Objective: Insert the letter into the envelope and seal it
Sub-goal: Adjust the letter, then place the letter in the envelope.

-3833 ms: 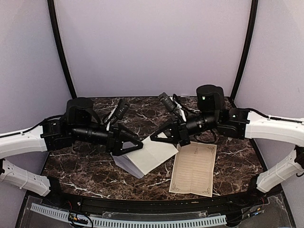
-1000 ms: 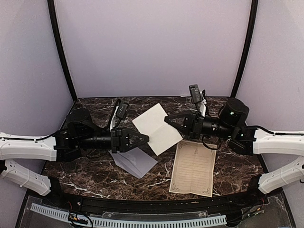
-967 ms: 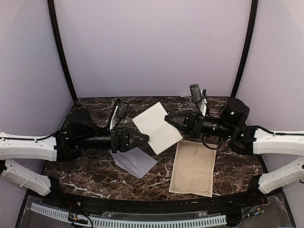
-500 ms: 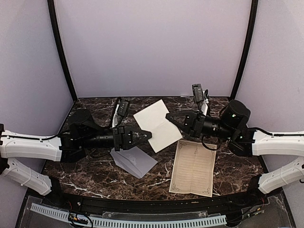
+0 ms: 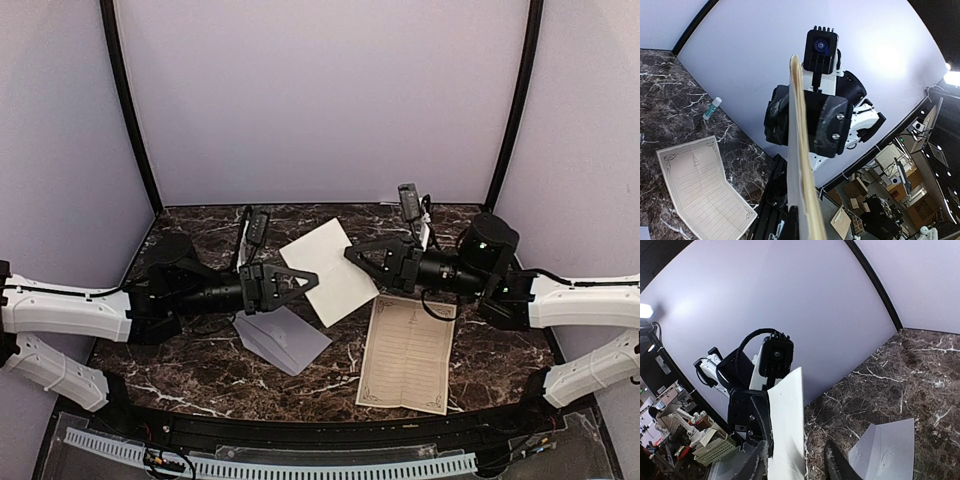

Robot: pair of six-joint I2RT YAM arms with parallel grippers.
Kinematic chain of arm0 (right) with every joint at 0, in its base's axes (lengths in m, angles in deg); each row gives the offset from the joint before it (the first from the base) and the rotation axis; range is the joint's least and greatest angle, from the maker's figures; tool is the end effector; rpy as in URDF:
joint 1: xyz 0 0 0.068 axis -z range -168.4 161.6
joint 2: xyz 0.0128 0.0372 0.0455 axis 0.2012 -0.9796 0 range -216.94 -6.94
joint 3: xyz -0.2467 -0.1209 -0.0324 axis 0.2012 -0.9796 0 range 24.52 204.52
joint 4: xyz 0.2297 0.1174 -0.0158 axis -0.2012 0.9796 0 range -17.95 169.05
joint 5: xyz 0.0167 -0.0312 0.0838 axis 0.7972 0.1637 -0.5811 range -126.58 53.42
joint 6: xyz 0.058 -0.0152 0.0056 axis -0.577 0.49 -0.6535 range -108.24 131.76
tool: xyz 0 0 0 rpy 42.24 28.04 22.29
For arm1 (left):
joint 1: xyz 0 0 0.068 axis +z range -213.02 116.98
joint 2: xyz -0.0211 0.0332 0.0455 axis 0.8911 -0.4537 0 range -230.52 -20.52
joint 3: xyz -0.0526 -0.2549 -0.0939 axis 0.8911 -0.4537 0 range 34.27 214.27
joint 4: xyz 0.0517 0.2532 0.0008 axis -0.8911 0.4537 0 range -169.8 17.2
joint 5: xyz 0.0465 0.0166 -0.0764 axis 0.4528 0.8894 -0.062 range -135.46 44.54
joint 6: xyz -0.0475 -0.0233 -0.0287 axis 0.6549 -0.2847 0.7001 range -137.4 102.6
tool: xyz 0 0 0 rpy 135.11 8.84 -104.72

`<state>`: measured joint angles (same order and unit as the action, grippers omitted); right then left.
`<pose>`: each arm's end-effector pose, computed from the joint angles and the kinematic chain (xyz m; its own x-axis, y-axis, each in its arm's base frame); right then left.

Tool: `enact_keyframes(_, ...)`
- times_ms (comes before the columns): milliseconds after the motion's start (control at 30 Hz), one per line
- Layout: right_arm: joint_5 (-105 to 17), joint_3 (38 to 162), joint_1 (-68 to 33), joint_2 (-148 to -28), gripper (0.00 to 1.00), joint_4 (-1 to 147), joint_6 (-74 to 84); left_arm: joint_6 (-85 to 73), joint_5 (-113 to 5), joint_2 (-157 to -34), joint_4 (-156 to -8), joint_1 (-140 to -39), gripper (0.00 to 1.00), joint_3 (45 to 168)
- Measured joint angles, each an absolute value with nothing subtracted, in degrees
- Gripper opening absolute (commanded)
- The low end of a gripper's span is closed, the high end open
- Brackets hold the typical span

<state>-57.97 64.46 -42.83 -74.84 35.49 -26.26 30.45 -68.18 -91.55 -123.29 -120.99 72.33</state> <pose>0.1469 0.2333 0.3187 -0.5271 0.2487 -0.8126 -0.8155 0.1208 0.5660 0.1347 -0.2479 0.3068 -0.6643 -0.2278 -0.7119 0.7316 -0.0026 -0.6818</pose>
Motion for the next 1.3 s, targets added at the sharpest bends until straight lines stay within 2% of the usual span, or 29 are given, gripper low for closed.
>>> enact_keyframes(100, -55.2, 64.6, -42.7, -74.7, 0.73, 39.9, -25.1, 30.8, -64.8, -89.1, -117.1, -120.7, 0.0, 71.7)
enact_keyframes(233, -50.9, 64.8, -41.8, -74.5, 0.78, 46.4, -24.2, 33.9, -60.9, -83.8, -109.3, -118.7, 0.0, 68.3)
enact_keyframes(500, -46.5, 69.9, -40.5, -84.0, 0.8, 55.3, -23.4, 46.0, -57.1, -77.7, -102.7, -112.8, 0.0, 54.3)
enact_keyframes(933, -48.2, 79.9, -40.5, -105.7, 0.79, 57.5, -21.2, 54.4, -61.2, -80.4, -104.6, -105.8, 0.0, 48.2)
enact_keyframes(1300, -50.9, 83.7, -40.9, -114.8, 0.77, 57.6, -20.6, 59.3, -63.2, -80.1, -105.5, -104.6, 0.0, 42.9)
